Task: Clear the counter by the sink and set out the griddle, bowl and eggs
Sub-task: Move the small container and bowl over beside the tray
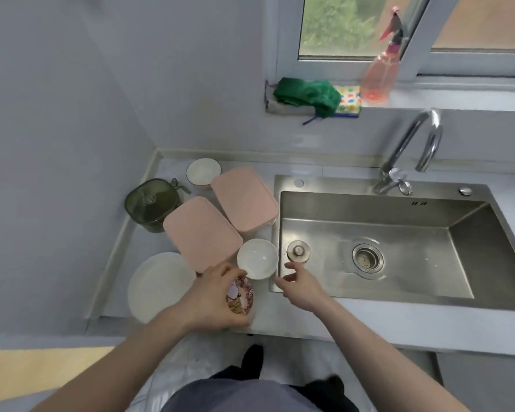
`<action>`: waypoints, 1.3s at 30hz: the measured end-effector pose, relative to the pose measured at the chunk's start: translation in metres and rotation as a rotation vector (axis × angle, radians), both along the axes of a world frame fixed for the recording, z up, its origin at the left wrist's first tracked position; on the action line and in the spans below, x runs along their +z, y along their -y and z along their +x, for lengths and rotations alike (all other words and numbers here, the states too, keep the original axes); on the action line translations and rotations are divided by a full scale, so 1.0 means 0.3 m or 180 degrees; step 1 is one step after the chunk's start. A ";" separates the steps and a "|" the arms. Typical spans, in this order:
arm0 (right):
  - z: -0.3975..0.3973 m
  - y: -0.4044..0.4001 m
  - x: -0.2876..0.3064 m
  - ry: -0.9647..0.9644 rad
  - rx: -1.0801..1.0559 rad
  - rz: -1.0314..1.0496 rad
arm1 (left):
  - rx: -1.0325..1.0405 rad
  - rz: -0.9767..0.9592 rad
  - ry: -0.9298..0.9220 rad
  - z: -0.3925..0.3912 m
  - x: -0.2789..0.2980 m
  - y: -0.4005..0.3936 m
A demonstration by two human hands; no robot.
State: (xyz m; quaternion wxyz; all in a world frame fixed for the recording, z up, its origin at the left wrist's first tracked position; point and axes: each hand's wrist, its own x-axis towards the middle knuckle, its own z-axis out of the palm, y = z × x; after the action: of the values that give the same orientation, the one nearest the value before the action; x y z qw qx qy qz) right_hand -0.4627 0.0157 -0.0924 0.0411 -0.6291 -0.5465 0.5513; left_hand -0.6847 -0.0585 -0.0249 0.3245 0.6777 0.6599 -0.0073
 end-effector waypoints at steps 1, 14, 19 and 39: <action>-0.032 -0.001 -0.020 0.0042 -0.0041 -0.0016 | -0.0091 -0.0002 0.0006 -0.007 -0.019 0.005; -0.214 -0.036 -0.152 0.0062 -0.0773 -0.0251 | -0.0291 0.0379 -0.0542 0.017 -0.155 0.019; -0.207 -0.040 -0.172 0.0136 -0.1002 -0.0249 | -0.0259 0.0421 -0.0512 0.014 -0.164 0.019; 0.149 0.295 0.064 -0.0305 -0.2214 -0.0066 | -0.0081 0.0600 -0.0311 0.016 -0.135 0.035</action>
State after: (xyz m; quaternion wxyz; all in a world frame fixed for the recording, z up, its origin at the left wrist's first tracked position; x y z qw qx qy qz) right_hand -0.4181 -0.0727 -0.0733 0.2456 -0.7515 -0.2912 0.5387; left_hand -0.6799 -0.0690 -0.0655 0.2266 0.7123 0.6641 0.0176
